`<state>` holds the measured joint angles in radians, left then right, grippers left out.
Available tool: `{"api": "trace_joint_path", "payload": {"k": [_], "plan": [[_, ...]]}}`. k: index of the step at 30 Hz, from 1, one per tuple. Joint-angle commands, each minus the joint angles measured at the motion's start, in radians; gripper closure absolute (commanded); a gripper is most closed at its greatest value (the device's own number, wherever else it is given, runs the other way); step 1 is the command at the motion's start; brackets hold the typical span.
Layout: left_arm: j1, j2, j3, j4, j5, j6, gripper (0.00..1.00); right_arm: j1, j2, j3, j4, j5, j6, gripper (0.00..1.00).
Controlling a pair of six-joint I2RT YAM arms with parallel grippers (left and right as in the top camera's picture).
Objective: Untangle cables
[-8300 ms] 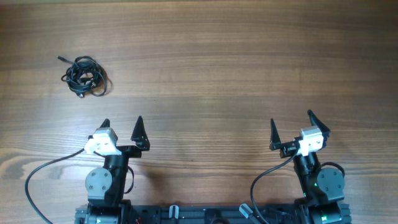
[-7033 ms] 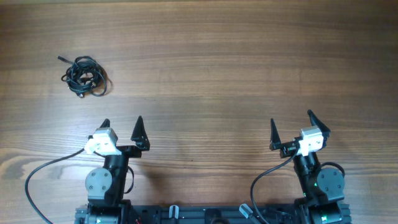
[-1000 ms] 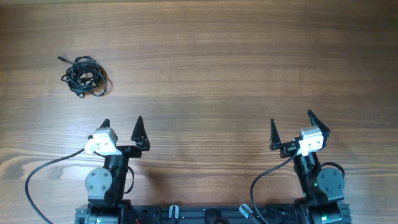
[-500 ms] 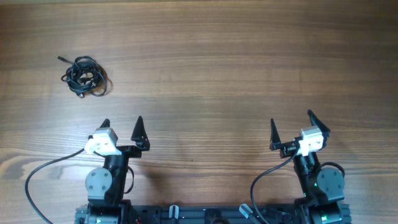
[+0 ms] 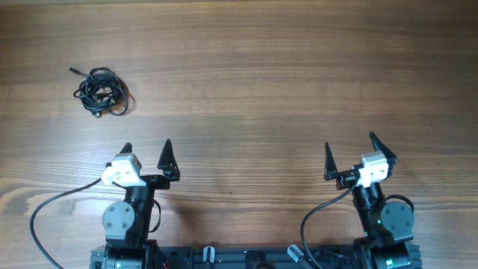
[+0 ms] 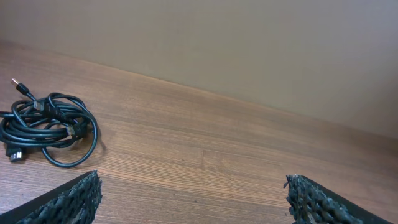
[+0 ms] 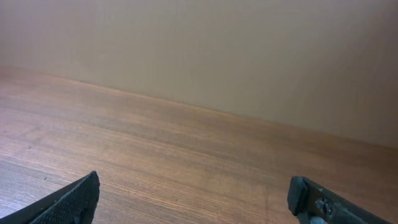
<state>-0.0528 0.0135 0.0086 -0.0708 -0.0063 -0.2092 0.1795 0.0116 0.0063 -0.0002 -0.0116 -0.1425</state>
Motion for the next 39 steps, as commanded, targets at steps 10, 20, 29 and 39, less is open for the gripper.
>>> {"api": "trace_joint_path", "payload": {"k": [10,20,29,39], "plan": [[0.006,-0.006,-0.003,-0.002,-0.003,0.023,0.0,-0.005,-0.004,-0.001,0.004,-0.013,0.013,0.0],[0.006,-0.006,-0.003,-0.002,-0.003,0.023,0.0,-0.005,-0.004,-0.001,0.004,-0.013,0.013,0.0],[0.006,-0.006,-0.003,-0.002,-0.003,0.023,0.0,-0.005,-0.004,-0.001,0.004,-0.013,0.013,0.0],[0.006,-0.006,0.012,0.074,-0.01,0.018,0.0,-0.005,-0.004,-0.001,0.004,-0.013,0.013,0.0]]}}
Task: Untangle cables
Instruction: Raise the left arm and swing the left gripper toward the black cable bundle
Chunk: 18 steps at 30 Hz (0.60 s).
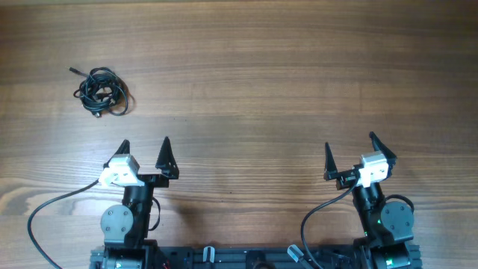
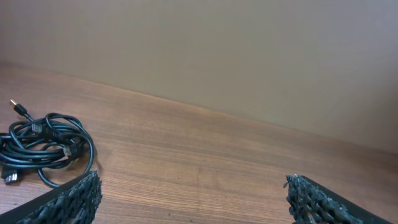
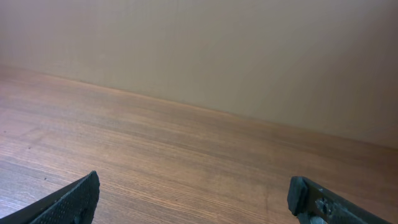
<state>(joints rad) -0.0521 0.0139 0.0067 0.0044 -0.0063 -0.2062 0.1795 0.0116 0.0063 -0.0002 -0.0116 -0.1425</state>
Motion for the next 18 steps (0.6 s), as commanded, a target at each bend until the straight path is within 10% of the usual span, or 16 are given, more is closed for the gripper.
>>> {"api": "trace_joint_path", "payload": {"k": [1,18], "plan": [[0.006,-0.006,0.032,-0.018,-0.01,0.009,0.0,-0.005,-0.004,-0.001,0.004,-0.013,0.013,0.0],[0.006,0.218,0.557,-0.569,0.045,-0.094,0.0,-0.005,-0.004,-0.001,0.004,-0.013,0.013,0.01]]}}
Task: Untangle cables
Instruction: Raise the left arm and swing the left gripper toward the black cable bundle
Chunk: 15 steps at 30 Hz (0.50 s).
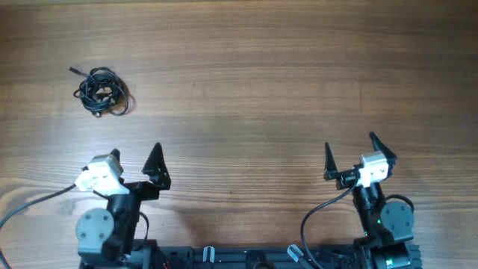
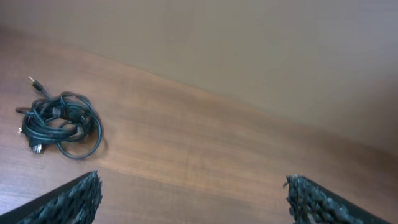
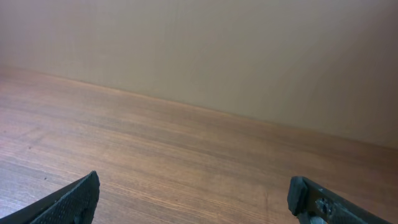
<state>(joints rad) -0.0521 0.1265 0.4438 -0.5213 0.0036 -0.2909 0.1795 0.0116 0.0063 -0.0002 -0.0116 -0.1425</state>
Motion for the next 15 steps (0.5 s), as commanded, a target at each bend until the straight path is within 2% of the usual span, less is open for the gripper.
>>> {"api": "trace_joint_path", "payload": {"k": [1,8,12,15], "plan": [[0.006,0.151,0.168,-0.076,0.045,-0.01,0.0,-0.005,-0.004,-0.001,0.004,-0.013,0.013,0.0],[0.006,0.573,0.58,-0.35,0.12,-0.009,0.0,-0.005,-0.004,-0.001,0.004,-0.013,0.013,0.0],[0.006,0.846,0.834,-0.576,0.119,-0.008,0.0,-0.005,-0.004,-0.001,0.004,-0.013,0.013,0.0],[0.006,1.008,0.938,-0.692,0.119,-0.008,0.0,-0.005,-0.004,-0.001,0.004,-0.013,0.013,0.0]]}}
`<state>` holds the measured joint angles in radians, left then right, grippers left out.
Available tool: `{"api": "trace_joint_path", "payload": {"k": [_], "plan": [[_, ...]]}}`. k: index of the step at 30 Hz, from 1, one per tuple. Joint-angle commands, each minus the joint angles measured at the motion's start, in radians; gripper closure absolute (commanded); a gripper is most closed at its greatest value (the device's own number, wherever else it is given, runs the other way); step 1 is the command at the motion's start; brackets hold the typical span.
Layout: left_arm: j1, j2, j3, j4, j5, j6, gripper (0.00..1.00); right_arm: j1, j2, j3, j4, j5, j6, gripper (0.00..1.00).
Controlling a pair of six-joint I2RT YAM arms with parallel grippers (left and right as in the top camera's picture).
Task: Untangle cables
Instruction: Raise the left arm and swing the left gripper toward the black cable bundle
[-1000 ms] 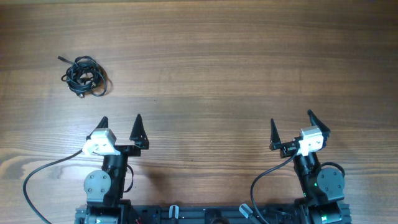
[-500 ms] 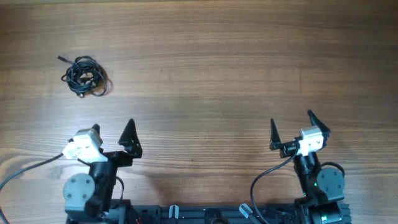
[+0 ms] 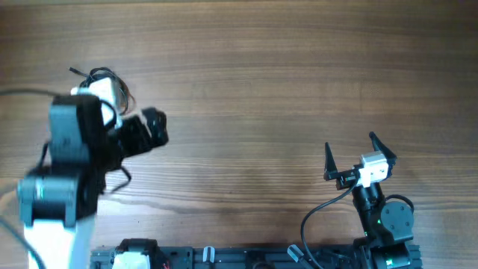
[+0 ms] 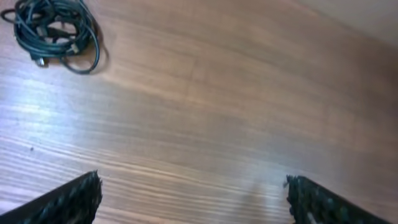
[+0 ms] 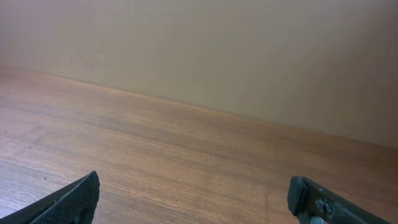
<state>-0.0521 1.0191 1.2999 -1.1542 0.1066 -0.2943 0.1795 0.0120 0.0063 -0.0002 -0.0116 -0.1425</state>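
Observation:
The tangled black cable bundle (image 4: 55, 31) lies on the wooden table at the far left, at the top left of the left wrist view. From overhead only its top edge (image 3: 95, 73) shows, since my raised left arm (image 3: 75, 149) covers the remainder. My left gripper (image 4: 191, 186) is open and empty, high above the table, to the right of and nearer than the bundle. My right gripper (image 3: 349, 143) is open and empty near the front edge at the right, and its wrist view (image 5: 193, 183) shows only bare wood and wall.
The wooden table (image 3: 284, 82) stretches wide between the two arms. A beige wall (image 5: 205, 50) stands beyond the table's far edge. The arm bases and their grey cables sit along the front edge (image 3: 314, 217).
My left arm has risen from the front edge and now stands high over the left side by the bundle, its camera looking down on the table. The right arm has not moved.
Both grippers stood open at the front edge, with the bundle at the far left. The left gripper then stood turned and shifted to the left, still open. Now it hangs high near the bundle, which lies unmoved. The right arm stayed still throughout.

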Motion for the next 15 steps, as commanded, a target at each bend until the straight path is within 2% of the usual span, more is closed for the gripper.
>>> {"api": "trace_joint_path", "payload": {"k": [1,8,9,10,11,13,14,15], "plan": [[0.006,0.145,0.081,-0.059,0.016,-0.005,0.0,-0.005,-0.005,-0.001,0.004,-0.013,0.013,0.0],[0.006,0.346,0.081,-0.058,0.016,-0.005,0.0,-0.005,-0.005,-0.001,0.004,-0.013,0.013,0.0],[0.006,0.362,0.08,-0.058,0.016,-0.005,0.06,-0.005,-0.005,-0.001,0.004,-0.013,0.013,0.0],[0.006,0.374,0.08,-0.058,0.016,-0.005,0.25,-0.005,-0.005,-0.001,0.004,-0.013,0.013,0.0],[0.006,0.388,0.08,-0.058,0.016,-0.005,0.51,-0.005,-0.005,-0.001,0.004,-0.013,0.013,0.0],[0.006,0.403,0.08,-0.058,0.016,-0.006,0.85,-0.005,-0.005,-0.001,0.004,-0.013,0.013,0.0],[0.006,0.41,0.08,-0.055,0.016,-0.006,0.96,-0.005,-0.005,-0.001,0.004,-0.013,0.013,0.0],[0.006,0.417,0.08,-0.054,0.012,-0.014,0.96,-0.005,-0.005,-0.001,0.004,-0.013,0.013,0.0]]}}
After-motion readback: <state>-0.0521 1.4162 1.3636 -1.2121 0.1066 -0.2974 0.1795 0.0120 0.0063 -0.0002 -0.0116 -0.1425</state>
